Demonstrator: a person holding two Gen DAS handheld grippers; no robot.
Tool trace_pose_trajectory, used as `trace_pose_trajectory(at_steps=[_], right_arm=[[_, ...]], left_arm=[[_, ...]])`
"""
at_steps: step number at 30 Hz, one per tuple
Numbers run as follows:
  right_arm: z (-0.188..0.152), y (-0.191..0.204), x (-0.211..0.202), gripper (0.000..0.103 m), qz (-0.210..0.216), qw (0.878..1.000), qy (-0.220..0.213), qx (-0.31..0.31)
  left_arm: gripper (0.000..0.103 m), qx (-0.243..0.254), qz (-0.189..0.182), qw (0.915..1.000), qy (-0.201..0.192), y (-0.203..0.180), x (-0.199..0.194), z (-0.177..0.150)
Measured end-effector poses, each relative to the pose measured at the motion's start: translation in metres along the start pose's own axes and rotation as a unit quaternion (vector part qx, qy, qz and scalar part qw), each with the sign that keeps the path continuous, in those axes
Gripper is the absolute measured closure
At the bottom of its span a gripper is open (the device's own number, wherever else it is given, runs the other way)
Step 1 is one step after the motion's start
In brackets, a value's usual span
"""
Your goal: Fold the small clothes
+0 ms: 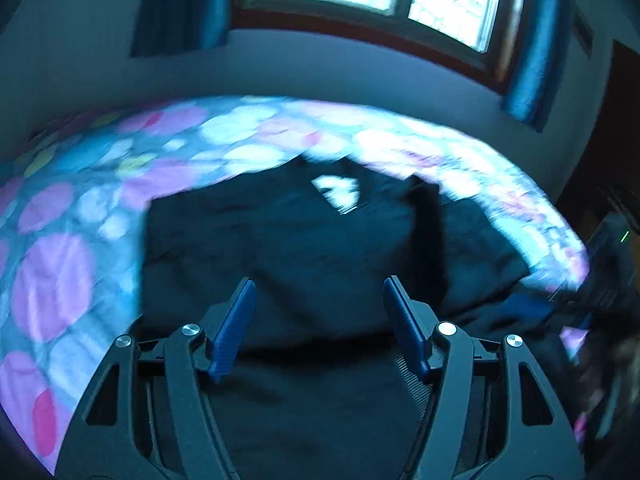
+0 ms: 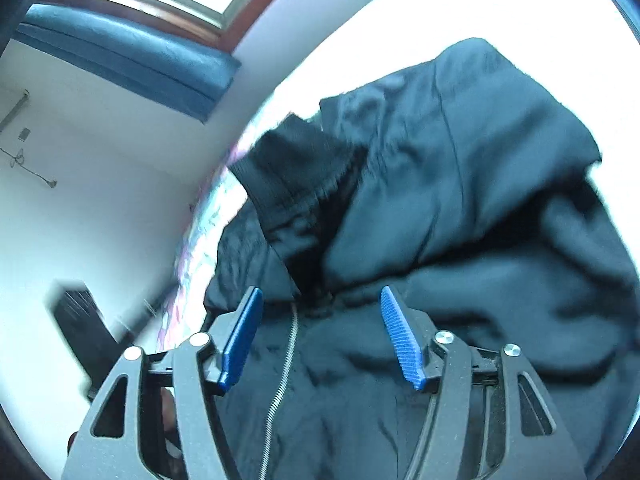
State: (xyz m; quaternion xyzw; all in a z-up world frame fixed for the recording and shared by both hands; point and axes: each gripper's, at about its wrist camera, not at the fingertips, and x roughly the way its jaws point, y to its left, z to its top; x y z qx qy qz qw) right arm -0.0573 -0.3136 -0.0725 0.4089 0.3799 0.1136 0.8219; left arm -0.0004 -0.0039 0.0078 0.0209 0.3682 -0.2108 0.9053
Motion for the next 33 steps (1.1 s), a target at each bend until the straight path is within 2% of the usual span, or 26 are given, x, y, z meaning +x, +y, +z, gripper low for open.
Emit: trace_pose_trajectory(at_steps=[2,5,8,11,14,17,19,20,21,22,25,26,30,33], right_arm=[[0.01,0.006,-0.002,0.037,-0.015,1.0,-0.013,-0.001],[0.025,0.025,0.013,0.037,-0.041,0.999,-0.015,-0.013],[0.029,0.054,0.044,0.037,-0.077,0.996,-0.001,-0.052],[0.024,0.086,0.085,0.037,-0.137,0.984,0.014,-0.116],[0.018,0.109,0.12,0.037,-0.224,0.955,0.012,-0.193],[0.01,0.122,0.149,0.032,-0.314,0.908,0.005,-0.277],[0.008,0.121,0.17,0.032,-0.361,0.876,0.015,-0.319],[0.01,0.119,0.174,0.033,-0.37,0.868,0.015,-0.331],[0.014,0.116,0.172,0.033,-0.372,0.867,0.008,-0.332],[0.02,0.111,0.164,0.033,-0.365,0.875,-0.003,-0.319],[0.036,0.09,0.123,0.033,-0.307,0.919,-0.028,-0.244],[0.038,0.083,0.108,0.033,-0.29,0.93,-0.041,-0.22],[0.042,0.041,0.049,0.031,-0.228,0.962,-0.086,-0.123],[0.043,-0.006,0.019,0.031,-0.133,0.987,-0.086,-0.02]], left_arm=[[0.037,0.005,0.041,0.999,0.018,0.026,0.001,-0.02],[0.037,0.012,0.092,0.9948,0.042,0.047,0.01,-0.034],[0.037,-0.014,0.094,0.9934,0.063,0.066,0.021,-0.037],[0.037,-0.038,0.092,0.9925,0.072,0.076,0.03,-0.034],[0.037,-0.057,0.098,0.9903,0.08,0.083,0.039,-0.031],[0.037,-0.064,0.101,0.9896,0.079,0.087,0.044,-0.032],[0.037,-0.081,0.094,0.9887,0.084,0.094,0.047,-0.035],[0.037,-0.087,0.091,0.9885,0.084,0.096,0.047,-0.036],[0.037,-0.095,0.086,0.9884,0.081,0.099,0.046,-0.036],[0.037,-0.099,0.085,0.9884,0.078,0.1,0.045,-0.036],[0.037,-0.108,0.079,0.9881,0.076,0.103,0.044,-0.037],[0.037,-0.11,0.077,0.9879,0.076,0.103,0.044,-0.037],[0.037,-0.117,0.072,0.9878,0.073,0.106,0.043,-0.037],[0.037,-0.117,0.073,0.9877,0.074,0.106,0.044,-0.038]])
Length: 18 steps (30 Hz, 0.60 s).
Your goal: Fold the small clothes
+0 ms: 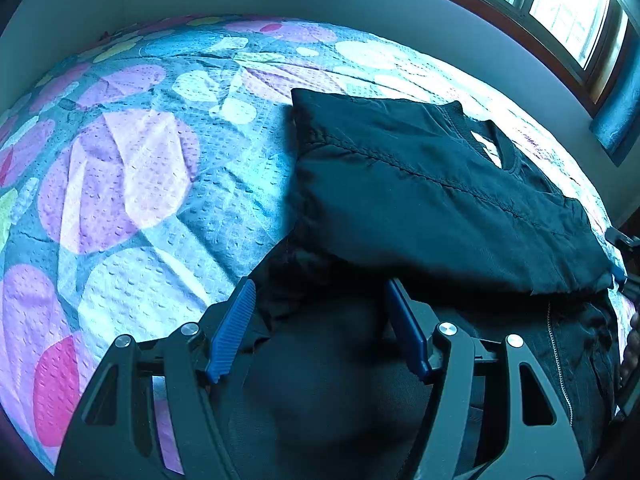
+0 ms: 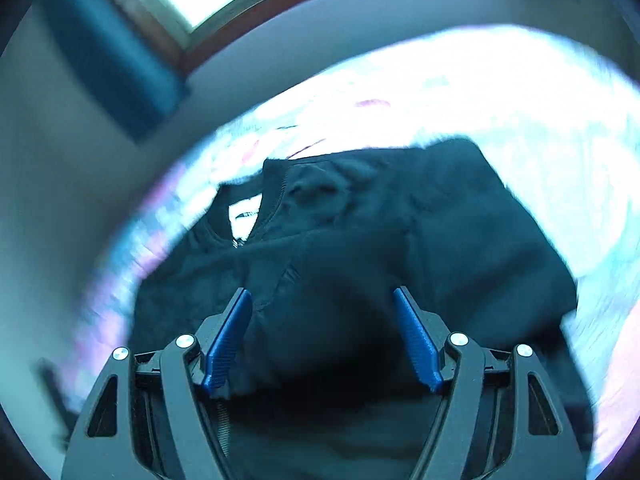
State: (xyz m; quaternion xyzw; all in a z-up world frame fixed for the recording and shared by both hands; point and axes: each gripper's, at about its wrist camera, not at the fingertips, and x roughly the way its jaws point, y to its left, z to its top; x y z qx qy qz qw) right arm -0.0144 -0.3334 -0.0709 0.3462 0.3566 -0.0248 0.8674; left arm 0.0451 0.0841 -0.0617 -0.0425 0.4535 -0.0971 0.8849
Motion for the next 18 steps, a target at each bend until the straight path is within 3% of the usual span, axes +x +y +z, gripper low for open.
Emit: trace_pose_trajectory(at_steps=[3,7,8,9,11,15,18], right_arm=[[0.004,-0.038,0.01,0.031,0.079,0.993,0.037,0.082],[0.0,-0.044,0.019,0.03,0.101,0.989,0.056,0.093],[0.0,-0.041,0.02,0.036,0.097,0.99,0.054,0.086],[0.0,-0.038,0.019,0.059,0.089,0.992,0.053,0.074],[0.001,-0.027,0.021,0.084,0.055,0.996,0.055,0.042],[0.001,-0.003,0.006,0.087,0.04,0.998,0.038,-0.007],[0.004,0.019,-0.002,0.088,0.059,0.997,0.027,-0.028]], left_arm=[[0.037,0.007,0.008,0.9999,0.001,-0.002,0.0,-0.001],[0.037,0.014,0.015,0.9998,0.001,-0.005,0.001,0.0],[0.037,0.013,0.015,0.9998,0.002,-0.005,0.001,0.0],[0.037,0.012,0.015,0.9998,0.001,-0.005,0.001,0.0],[0.037,0.008,0.014,0.9999,0.001,-0.004,0.001,0.0],[0.037,-0.01,0.003,0.9999,-0.003,0.003,-0.001,0.0],[0.037,-0.024,0.002,0.9997,-0.006,0.007,-0.001,0.002]])
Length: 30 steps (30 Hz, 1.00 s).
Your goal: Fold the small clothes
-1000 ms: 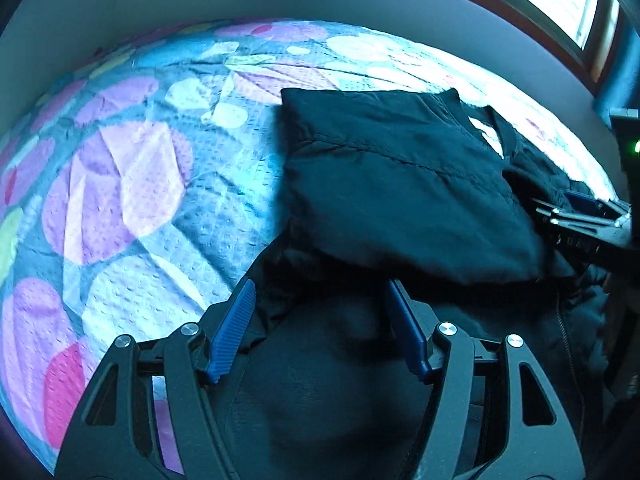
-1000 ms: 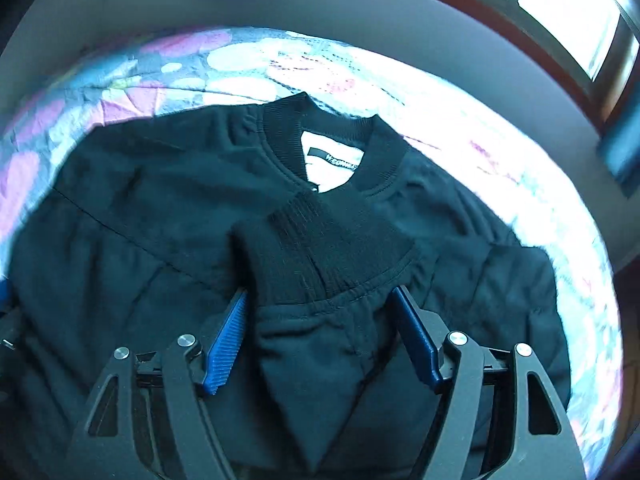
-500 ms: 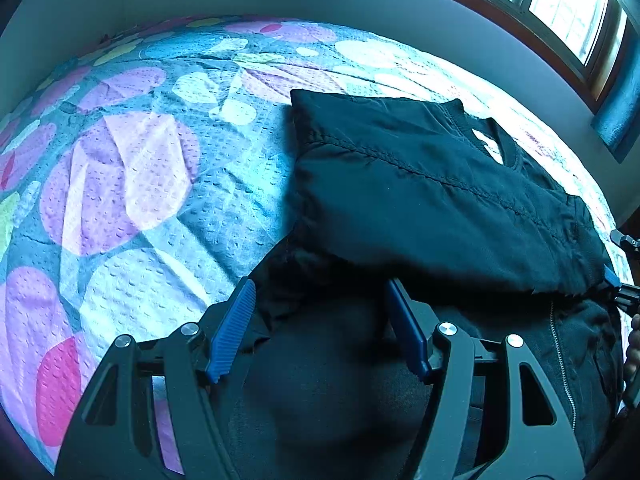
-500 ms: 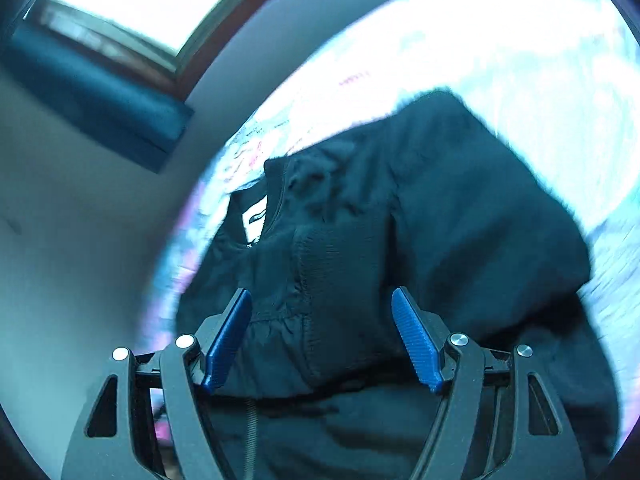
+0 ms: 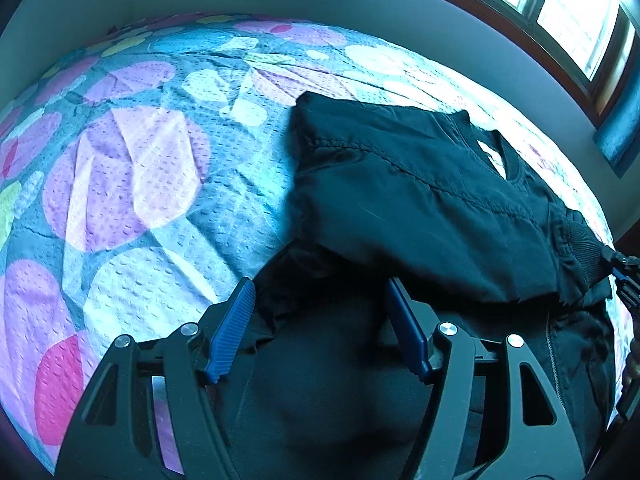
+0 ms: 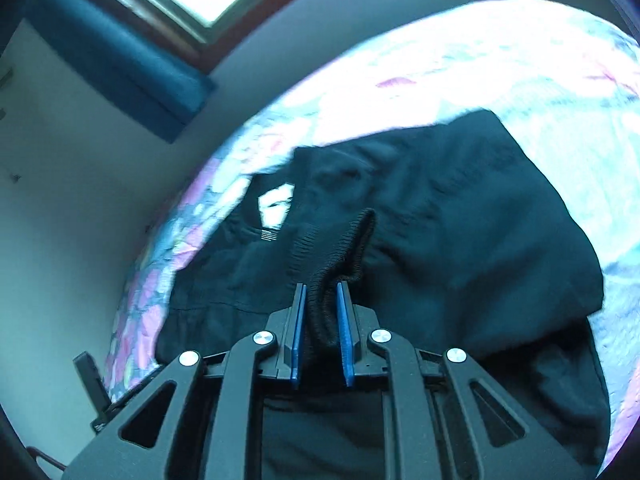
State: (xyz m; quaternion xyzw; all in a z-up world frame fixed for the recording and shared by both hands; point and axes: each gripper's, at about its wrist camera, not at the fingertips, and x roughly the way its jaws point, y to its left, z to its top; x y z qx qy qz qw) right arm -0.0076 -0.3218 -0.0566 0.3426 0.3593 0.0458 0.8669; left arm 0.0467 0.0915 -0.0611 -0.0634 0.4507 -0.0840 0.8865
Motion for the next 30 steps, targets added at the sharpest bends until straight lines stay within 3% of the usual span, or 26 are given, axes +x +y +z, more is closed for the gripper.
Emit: trace_pose_trajectory(at_steps=[2,4,6,7,8,11,13,16,17,18,20,23,25,28,29,30], right_arm=[[0.006,0.016,0.006,0.088,0.028,1.0,-0.004,-0.006],[0.011,0.043,0.006,0.097,0.078,0.997,-0.005,-0.017],[0.014,0.073,-0.008,0.103,0.182,0.982,-0.019,-0.038],[0.015,0.083,-0.016,0.103,0.215,0.975,-0.032,-0.055],[0.015,0.092,-0.024,0.103,0.215,0.972,-0.046,-0.076],[0.013,0.081,-0.018,0.103,0.117,0.987,-0.045,-0.098],[0.009,0.053,-0.001,0.102,0.057,0.995,-0.009,-0.076],[-0.006,0.028,0.015,0.099,-0.018,0.997,0.03,-0.065],[-0.012,0.029,0.017,0.089,-0.034,0.996,0.033,-0.075],[-0.017,0.036,0.02,0.064,-0.049,0.994,0.034,-0.091],[-0.023,0.052,0.027,0.039,-0.065,0.99,0.032,-0.123],[-0.033,0.086,0.037,0.034,-0.091,0.976,0.028,-0.196],[-0.039,0.11,0.061,0.03,-0.121,0.959,0.036,-0.255],[-0.055,0.133,0.096,0.03,-0.211,0.912,0.034,-0.349],[-0.057,0.134,0.107,0.03,-0.228,0.901,0.034,-0.368],[-0.056,0.133,0.108,0.03,-0.234,0.899,0.027,-0.37]], left_arm=[[0.036,-0.017,0.022,0.9996,-0.007,0.006,-0.001,0.002],[0.036,-0.056,0.019,0.9983,0.001,0.022,0.002,0.004],[0.036,-0.076,-0.005,0.9971,-0.003,0.032,0.001,0.004],[0.036,-0.073,-0.003,0.9973,-0.005,0.031,-0.001,0.004],[0.036,-0.063,0.009,0.998,-0.005,0.028,-0.001,0.004],[0.036,-0.051,0.02,0.9985,-0.01,0.024,-0.004,0.003],[0.035,-0.04,0.021,0.9987,-0.021,0.02,-0.009,0.002],[0.035,-0.006,0.031,0.9994,-0.016,0.01,-0.006,0.004],[0.035,0.007,0.035,0.9993,-0.01,0.004,-0.002,0.005],[0.035,0.015,0.037,0.9992,-0.006,0.001,0.001,0.007],[0.035,0.028,0.044,0.9986,-0.004,-0.005,0.004,0.009],[0.032,0.053,0.063,0.9966,-0.011,-0.016,0.008,0.016],[0.03,0.059,0.071,0.9957,-0.003,-0.02,0.016,0.02],[0.029,0.039,0.067,0.9969,0.015,-0.014,0.027,0.022],[0.029,0.03,0.061,0.9976,0.014,-0.011,0.026,0.022],[0.029,0.021,0.056,0.9981,0.011,-0.007,0.025,0.022]])
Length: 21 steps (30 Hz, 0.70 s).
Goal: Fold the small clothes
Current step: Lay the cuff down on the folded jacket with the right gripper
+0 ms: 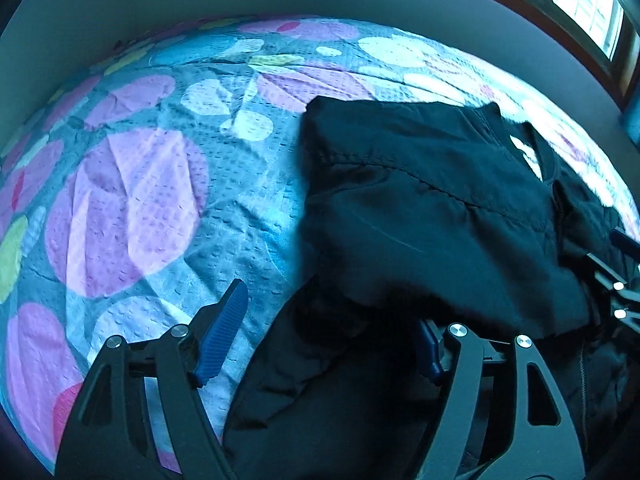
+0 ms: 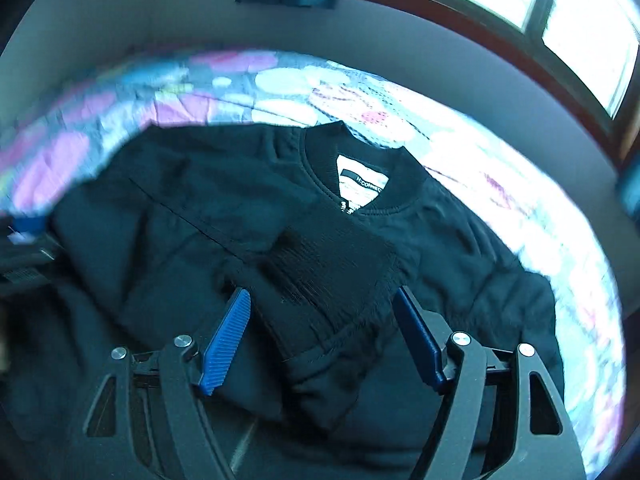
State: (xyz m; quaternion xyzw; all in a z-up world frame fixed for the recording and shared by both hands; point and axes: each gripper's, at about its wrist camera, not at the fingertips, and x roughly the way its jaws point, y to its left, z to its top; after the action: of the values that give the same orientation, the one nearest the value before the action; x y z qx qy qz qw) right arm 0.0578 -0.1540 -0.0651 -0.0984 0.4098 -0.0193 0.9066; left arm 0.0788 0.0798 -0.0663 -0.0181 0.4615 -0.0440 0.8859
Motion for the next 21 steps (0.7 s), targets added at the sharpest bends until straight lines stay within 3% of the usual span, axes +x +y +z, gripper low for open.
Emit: trace_pose_trajectory(at_steps=[5,7,10,12,13,16,17,18,21], right_arm=[[-0.012,-0.06,-0.021,0.03,0.027,0.991,-0.035,0.124],[-0.024,-0.087,-0.031,0.03,0.026,0.983,-0.044,0.175],[-0.055,-0.134,-0.043,0.03,0.061,0.962,-0.043,0.264],[-0.076,-0.161,-0.047,0.03,0.108,0.939,-0.052,0.323],[-0.085,-0.175,-0.044,0.03,0.149,0.922,-0.058,0.354],[-0.101,-0.2,-0.02,0.03,0.283,0.855,-0.039,0.433],[-0.103,-0.203,-0.014,0.03,0.308,0.839,-0.035,0.447],[-0.104,-0.205,-0.009,0.03,0.309,0.836,-0.028,0.452],[-0.098,-0.203,-0.008,0.03,0.25,0.866,-0.023,0.433]], left_arm=[[0.029,-0.016,-0.012,0.9998,-0.006,0.006,-0.001,0.0],[0.028,-0.015,-0.011,0.9998,-0.008,0.005,-0.002,0.0],[0.028,-0.018,-0.014,0.9997,-0.009,0.006,-0.002,0.0],[0.028,-0.021,-0.017,0.9996,-0.01,0.007,-0.003,0.0],[0.028,-0.021,-0.017,0.9996,-0.009,0.006,-0.003,0.0],[0.028,-0.021,-0.016,0.9996,-0.01,0.007,-0.003,0.0],[0.028,-0.023,-0.017,0.9995,-0.011,0.008,-0.004,0.0],[0.028,-0.027,-0.019,0.9994,-0.012,0.009,-0.004,0.0],[0.028,-0.035,-0.022,0.9991,-0.011,0.013,-0.003,0.001]])
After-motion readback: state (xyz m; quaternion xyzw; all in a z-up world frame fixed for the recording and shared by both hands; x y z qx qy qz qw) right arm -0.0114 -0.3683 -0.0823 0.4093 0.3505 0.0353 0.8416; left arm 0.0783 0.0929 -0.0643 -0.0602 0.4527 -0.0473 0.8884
